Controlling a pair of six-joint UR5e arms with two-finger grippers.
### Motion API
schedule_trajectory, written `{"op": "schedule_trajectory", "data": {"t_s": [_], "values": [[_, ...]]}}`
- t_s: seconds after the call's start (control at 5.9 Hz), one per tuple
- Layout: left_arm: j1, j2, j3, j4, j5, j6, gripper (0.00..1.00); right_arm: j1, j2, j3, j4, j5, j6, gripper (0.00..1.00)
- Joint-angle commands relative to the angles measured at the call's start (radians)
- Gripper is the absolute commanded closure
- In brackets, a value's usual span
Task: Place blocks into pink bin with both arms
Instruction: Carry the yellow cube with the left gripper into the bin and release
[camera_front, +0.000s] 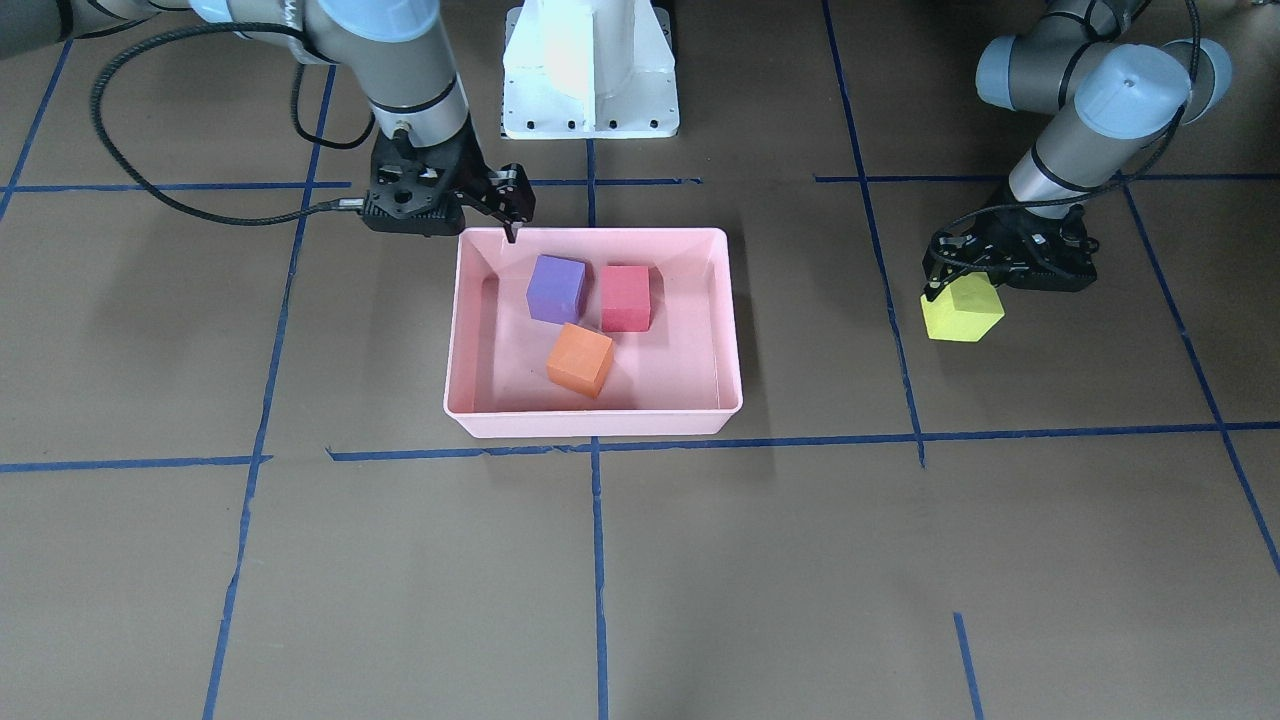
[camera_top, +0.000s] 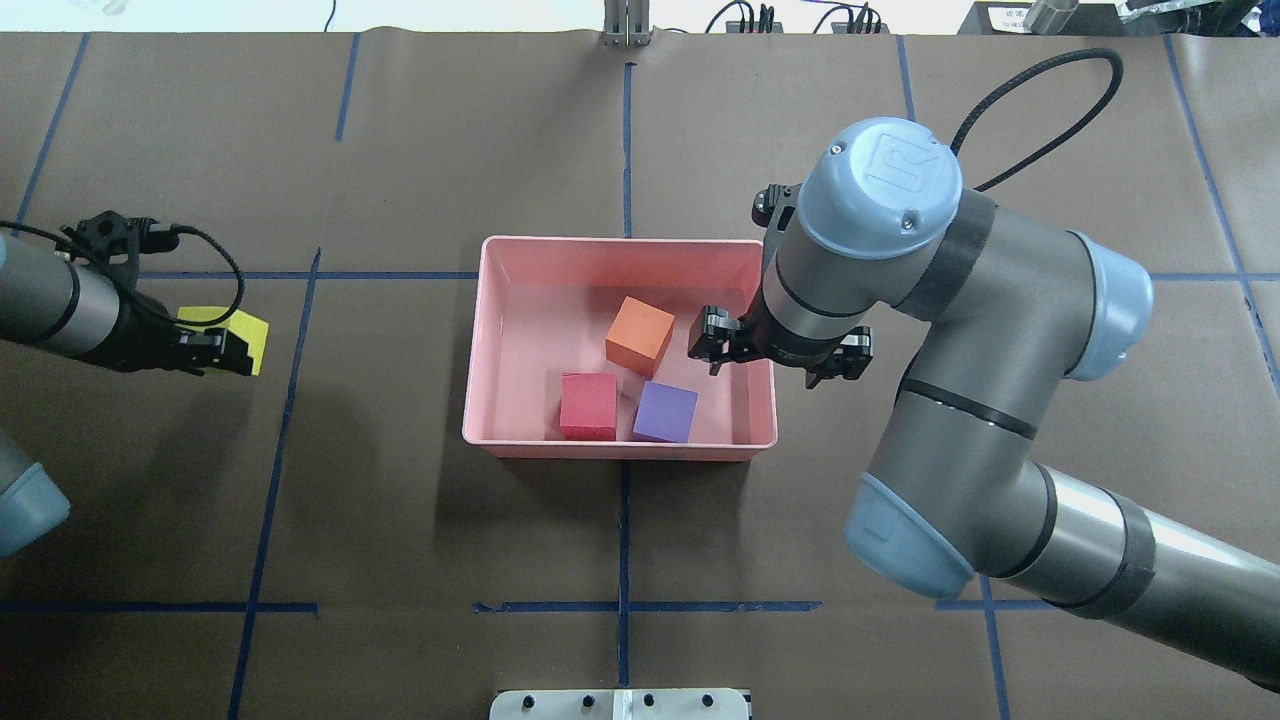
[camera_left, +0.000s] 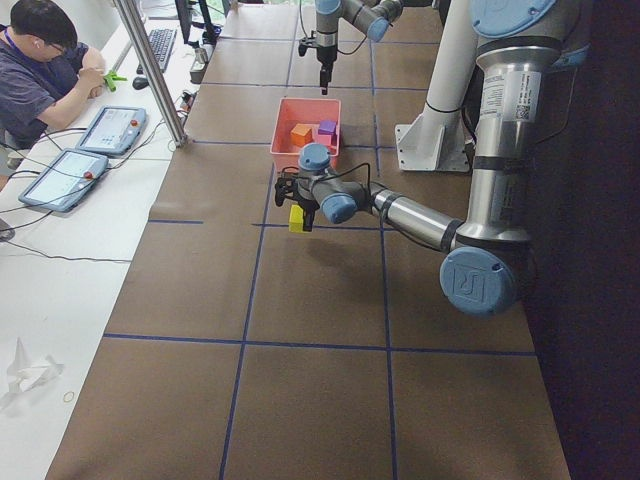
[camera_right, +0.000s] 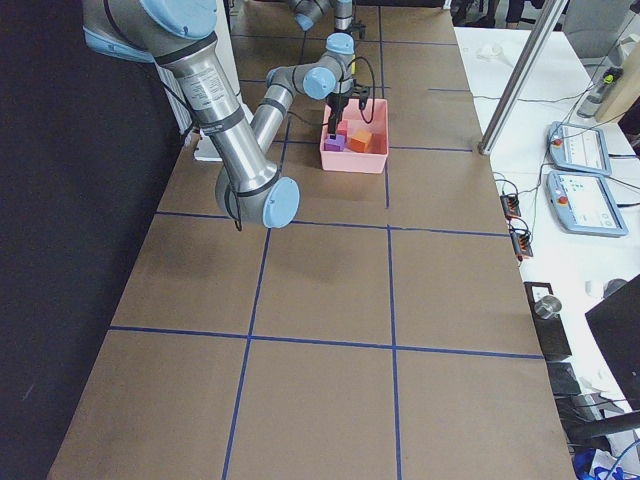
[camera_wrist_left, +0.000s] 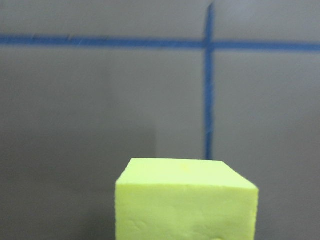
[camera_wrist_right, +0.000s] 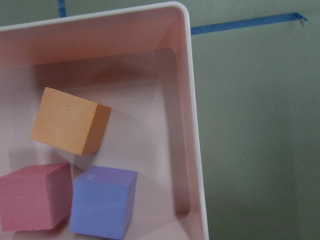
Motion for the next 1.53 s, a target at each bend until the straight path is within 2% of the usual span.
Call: {"op": "schedule_trajectory", "data": {"t_s": [0.0, 0.34, 0.51, 0.68, 0.85, 1.19, 1.36], "values": [[-0.003, -0.228, -0.024, 0.219, 0.000, -0.009, 0.76, 0.084, -0.074, 0.020, 0.002, 0.015, -0.206, 0.00], [0.075, -0.461, -0.018, 0.472, 0.004, -0.045, 0.76, 0.239, -0.176, 0.023, 0.005, 0.135, -0.435, 0.00], [0.144, -0.549, 0.014, 0.485, 0.056, -0.131, 0.76, 0.279, -0.206, 0.025, 0.005, 0.156, -0.504, 0.00], [0.189, -0.615, 0.076, 0.485, 0.097, -0.183, 0.41, 0.311, -0.252, 0.046, 0.005, 0.164, -0.579, 0.00], [0.197, -0.617, 0.075, 0.485, 0.145, -0.184, 0.00, 0.331, -0.285, 0.055, 0.005, 0.166, -0.623, 0.00], [0.166, -0.545, 0.037, 0.487, 0.136, -0.059, 0.00, 0.379, -0.328, 0.063, 0.005, 0.201, -0.707, 0.00], [0.130, -0.455, -0.034, 0.487, 0.132, 0.048, 0.00, 0.441, -0.380, 0.063, 0.005, 0.231, -0.815, 0.00]]}}
